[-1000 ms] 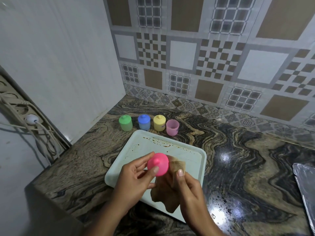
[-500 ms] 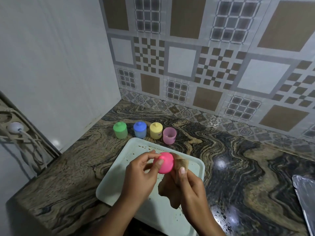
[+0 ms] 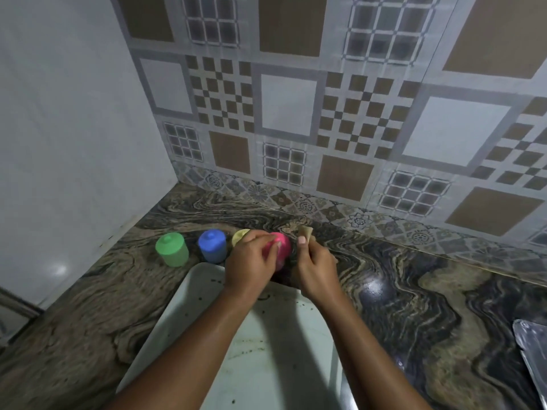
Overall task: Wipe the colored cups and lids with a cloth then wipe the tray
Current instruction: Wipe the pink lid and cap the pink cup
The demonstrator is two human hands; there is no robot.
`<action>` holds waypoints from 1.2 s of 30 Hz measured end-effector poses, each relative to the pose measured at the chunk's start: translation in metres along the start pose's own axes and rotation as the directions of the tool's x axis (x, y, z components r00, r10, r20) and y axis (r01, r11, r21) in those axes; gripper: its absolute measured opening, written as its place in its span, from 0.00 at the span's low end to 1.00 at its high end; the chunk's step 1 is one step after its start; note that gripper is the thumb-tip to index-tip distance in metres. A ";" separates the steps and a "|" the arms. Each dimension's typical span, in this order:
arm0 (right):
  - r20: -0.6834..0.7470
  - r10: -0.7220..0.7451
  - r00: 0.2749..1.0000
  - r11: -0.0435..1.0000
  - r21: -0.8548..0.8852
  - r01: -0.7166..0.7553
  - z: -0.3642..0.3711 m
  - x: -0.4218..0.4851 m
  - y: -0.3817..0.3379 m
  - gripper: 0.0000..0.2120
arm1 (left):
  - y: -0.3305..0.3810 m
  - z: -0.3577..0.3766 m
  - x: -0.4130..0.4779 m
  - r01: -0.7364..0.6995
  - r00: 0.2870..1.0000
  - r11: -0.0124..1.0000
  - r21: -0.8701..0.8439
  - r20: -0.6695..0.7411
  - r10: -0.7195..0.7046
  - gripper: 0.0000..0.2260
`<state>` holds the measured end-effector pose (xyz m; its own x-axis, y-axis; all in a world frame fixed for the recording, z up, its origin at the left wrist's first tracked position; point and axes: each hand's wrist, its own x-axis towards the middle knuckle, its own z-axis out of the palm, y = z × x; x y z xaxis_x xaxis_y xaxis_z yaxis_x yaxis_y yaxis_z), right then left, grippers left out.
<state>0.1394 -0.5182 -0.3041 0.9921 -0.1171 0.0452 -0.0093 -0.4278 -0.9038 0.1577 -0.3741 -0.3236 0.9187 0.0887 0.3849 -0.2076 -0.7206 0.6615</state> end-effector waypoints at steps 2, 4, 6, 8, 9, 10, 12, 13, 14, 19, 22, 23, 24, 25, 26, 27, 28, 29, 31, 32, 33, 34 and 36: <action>0.016 0.003 1.000 1.000 -0.006 -0.003 0.008 0.012 0.009 0.14 | -0.006 0.011 0.004 0.002 1.000 0.999 0.033 0.012 -0.002 0.09; 0.022 0.002 1.000 1.000 -0.011 -0.002 0.013 0.018 0.016 0.13 | -0.011 0.017 0.006 0.012 1.000 0.999 0.046 0.015 -0.013 0.09; -0.001 0.002 1.000 1.000 -0.014 -0.002 0.015 0.024 0.021 0.17 | -0.015 0.023 0.007 0.021 1.000 0.998 0.063 0.021 -0.022 0.08; -0.015 0.007 1.000 1.000 -0.012 -0.007 0.017 0.026 0.025 0.17 | -0.018 0.027 0.009 0.031 0.999 0.996 0.078 0.034 -0.034 0.08; -0.018 0.011 1.000 1.000 -0.014 -0.011 0.018 0.027 0.027 0.16 | -0.019 0.028 0.010 0.035 0.998 0.996 0.081 0.040 -0.039 0.08; -0.018 0.009 1.000 1.000 -0.011 -0.010 0.018 0.027 0.027 0.16 | -0.021 0.028 0.011 0.037 0.998 0.995 0.088 0.048 -0.041 0.08; -0.016 0.009 1.000 1.000 0.003 -0.009 0.019 0.027 0.028 0.14 | -0.023 0.029 0.015 0.036 0.997 0.992 0.117 0.066 -0.044 0.08; -0.019 0.011 1.000 1.000 0.004 -0.011 0.019 0.027 0.028 0.13 | -0.025 0.030 0.016 0.036 0.996 0.991 0.128 0.071 -0.046 0.08; -0.022 0.014 1.000 1.000 0.003 -0.014 0.019 0.027 0.029 0.12 | -0.026 0.030 0.017 0.035 0.996 0.990 0.133 0.074 -0.045 0.08; 0.000 0.067 0.998 0.998 0.002 -0.067 0.022 0.025 0.032 0.13 | -0.033 0.030 0.010 -0.001 0.996 0.989 0.145 0.087 -0.012 0.12; -0.004 0.079 0.997 0.997 -0.010 -0.079 0.022 0.023 0.032 0.16 | -0.032 0.031 0.006 -0.011 0.994 0.986 0.164 0.106 -0.006 0.11; -0.009 0.075 0.997 0.997 -0.005 -0.075 0.022 0.023 0.033 0.18 | -0.031 0.031 0.005 -0.013 0.994 0.985 0.174 0.113 -0.007 0.11; -0.010 0.073 0.997 0.997 -0.002 -0.073 0.022 0.022 0.033 0.19 | -0.029 0.030 0.004 -0.012 0.993 0.981 0.192 0.121 -0.011 0.11; -0.004 0.075 0.997 0.997 -0.001 -0.075 0.022 0.022 0.032 0.19 | -0.027 0.029 0.004 -0.007 0.991 0.976 0.218 0.129 -0.021 0.12; 0.001 0.081 0.997 0.997 0.000 -0.081 0.021 0.021 0.031 0.18 | -0.025 0.028 0.005 -0.004 0.990 0.969 0.246 0.139 -0.031 0.12; 0.003 0.082 0.997 0.997 0.007 -0.082 0.020 0.020 0.029 0.16 | -0.023 0.026 0.007 -0.003 0.988 0.962 0.273 0.150 -0.040 0.13; -0.001 0.077 0.997 0.997 0.019 -0.077 0.018 0.020 0.028 0.17 | -0.021 0.025 0.009 -0.005 0.986 0.956 0.292 0.162 -0.045 0.13; -0.006 0.068 0.998 0.997 0.030 -0.068 0.016 0.020 0.026 0.17 | -0.019 0.023 0.010 -0.006 0.983 0.954 0.301 0.176 -0.049 0.14; -0.013 0.068 0.998 0.997 0.036 -0.068 0.011 0.019 0.022 0.19 | -0.016 0.017 0.012 -0.005 0.978 0.952 0.306 0.201 -0.059 0.18; -0.013 0.076 0.997 0.996 0.040 -0.076 0.008 0.019 0.021 0.20 | -0.014 0.013 0.012 -0.008 0.979 0.952 0.304 0.197 -0.054 0.20; -0.014 0.087 0.996 0.995 0.055 -0.086 0.004 0.017 0.019 0.19 | -0.012 0.008 0.010 -0.017 0.983 0.956 0.293 0.177 -0.037 0.21; -0.015 0.093 0.996 0.992 0.087 -0.091 0.001 0.016 0.017 0.18 | -0.009 0.004 0.007 -0.028 0.988 0.963 0.268 0.153 -0.014 0.21; -0.012 0.100 0.995 0.978 0.184 -0.096 -0.007 0.011 0.012 0.16 | -0.002 -0.007 0.000 -0.033 0.996 0.985 0.171 0.092 0.018 0.19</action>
<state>0.1497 -0.5305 -0.3113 0.9846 -0.1699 -0.0407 -0.0817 -0.2422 -0.9668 0.1560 -0.3685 -0.3204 0.9417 0.0124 0.3362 -0.1777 -0.8301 0.5286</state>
